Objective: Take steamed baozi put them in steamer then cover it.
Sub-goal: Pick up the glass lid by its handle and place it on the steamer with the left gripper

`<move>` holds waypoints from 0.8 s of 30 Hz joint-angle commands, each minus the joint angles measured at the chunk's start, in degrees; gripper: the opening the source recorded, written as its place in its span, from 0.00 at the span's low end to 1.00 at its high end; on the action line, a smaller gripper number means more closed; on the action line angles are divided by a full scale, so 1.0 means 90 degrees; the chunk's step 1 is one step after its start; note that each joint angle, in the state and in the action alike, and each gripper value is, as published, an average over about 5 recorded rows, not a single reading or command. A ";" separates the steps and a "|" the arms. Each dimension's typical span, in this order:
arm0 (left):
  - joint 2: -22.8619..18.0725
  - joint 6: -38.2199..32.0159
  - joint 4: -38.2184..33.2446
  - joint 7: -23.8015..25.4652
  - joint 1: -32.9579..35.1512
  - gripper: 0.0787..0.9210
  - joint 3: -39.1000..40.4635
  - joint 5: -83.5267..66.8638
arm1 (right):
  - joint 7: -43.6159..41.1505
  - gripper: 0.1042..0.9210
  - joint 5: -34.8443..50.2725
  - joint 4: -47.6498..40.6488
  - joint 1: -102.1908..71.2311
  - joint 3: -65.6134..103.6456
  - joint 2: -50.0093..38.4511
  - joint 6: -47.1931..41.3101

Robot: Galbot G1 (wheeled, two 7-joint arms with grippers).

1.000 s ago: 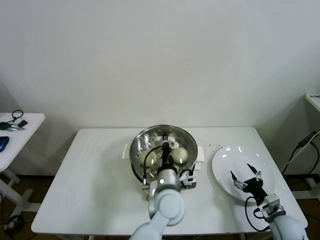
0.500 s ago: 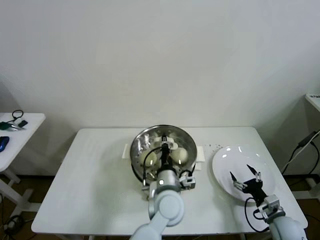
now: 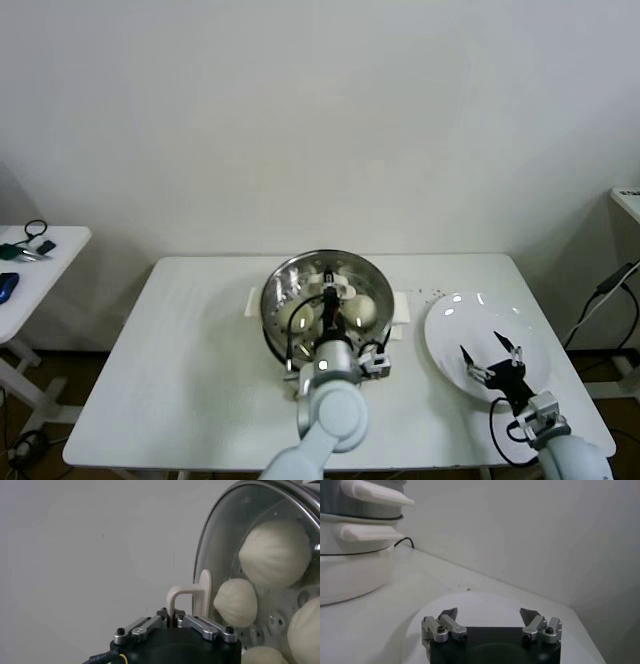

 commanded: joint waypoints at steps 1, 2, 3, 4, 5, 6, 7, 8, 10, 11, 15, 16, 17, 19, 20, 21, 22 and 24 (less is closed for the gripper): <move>0.0040 0.0313 0.0016 -0.0051 0.0013 0.08 -0.0009 -0.0024 | -0.0011 0.88 -0.0011 -0.0006 -0.0012 0.0006 0.0024 0.0016; 0.0046 0.0312 0.0019 -0.0059 0.0016 0.08 -0.0012 -0.0025 | -0.0015 0.88 -0.0014 -0.0006 -0.0015 0.0005 0.0029 0.0017; 0.0051 0.0309 0.0024 -0.0070 0.0020 0.08 -0.0016 -0.0027 | -0.0019 0.88 -0.0016 -0.0007 -0.0017 0.0005 0.0034 0.0018; 0.0058 0.0304 0.0027 -0.0079 0.0025 0.08 -0.0019 -0.0027 | -0.0026 0.88 -0.0017 -0.0007 -0.0020 0.0005 0.0037 0.0017; 0.0067 0.0296 0.0026 -0.0080 0.0032 0.08 -0.0023 -0.0031 | -0.0036 0.88 -0.0014 -0.0006 -0.0023 0.0006 0.0039 0.0015; 0.0076 0.0290 0.0018 -0.0065 0.0040 0.08 -0.0026 -0.0038 | -0.0048 0.88 -0.0007 -0.0006 -0.0025 0.0009 0.0041 0.0011; 0.0086 0.0282 0.0003 -0.0030 0.0048 0.08 -0.0029 -0.0049 | -0.0062 0.88 -0.0004 -0.0006 -0.0025 0.0016 0.0044 0.0000; 0.0095 0.0273 -0.0020 0.0011 0.0056 0.08 -0.0031 -0.0067 | -0.0080 0.88 -0.0004 -0.0003 -0.0026 0.0025 0.0045 -0.0016; 0.0113 0.0262 -0.0081 0.0078 0.0065 0.08 -0.0028 -0.0110 | -0.0114 0.88 0.0017 0.0024 -0.0039 0.0039 0.0034 -0.0074; 0.0124 0.0260 -0.0121 0.0091 0.0067 0.08 -0.0021 -0.0140 | -0.0116 0.88 0.0034 0.0043 -0.0045 0.0046 0.0031 -0.0115; 0.0216 0.0286 -0.0326 0.0063 0.0067 0.13 0.0023 -0.0284 | -0.0115 0.88 0.0209 0.0089 -0.0050 0.0086 0.0028 -0.0232; 0.0252 0.0289 -0.0398 0.0052 0.0076 0.16 0.0031 -0.0331 | -0.0123 0.88 0.0263 0.0095 -0.0048 0.0104 0.0028 -0.0260; 0.0291 0.0290 -0.0480 0.0041 0.0091 0.19 0.0033 -0.0381 | -0.0132 0.88 0.0317 0.0102 -0.0050 0.0119 0.0024 -0.0289; 0.0366 0.0286 -0.0638 -0.0013 0.0133 0.26 0.0021 -0.0514 | -0.0139 0.88 0.0372 0.0115 -0.0057 0.0144 0.0013 -0.0348; 0.0407 0.0281 -0.0727 -0.0048 0.0160 0.29 0.0011 -0.0590 | -0.0144 0.88 0.0378 0.0116 -0.0060 0.0156 0.0007 -0.0362; 0.0449 0.0273 -0.0806 -0.0078 0.0187 0.32 -0.0003 -0.0659 | -0.0150 0.88 0.0379 0.0112 -0.0063 0.0163 0.0000 -0.0368; 0.0498 0.0272 -0.0890 -0.0111 0.0213 0.36 -0.0011 -0.0764 | -0.0156 0.88 0.0380 0.0106 -0.0064 0.0170 -0.0007 -0.0373; 0.0607 0.0267 -0.1074 -0.0147 0.0267 0.43 -0.0024 -0.0965 | -0.0171 0.88 0.0380 0.0095 -0.0066 0.0182 -0.0012 -0.0378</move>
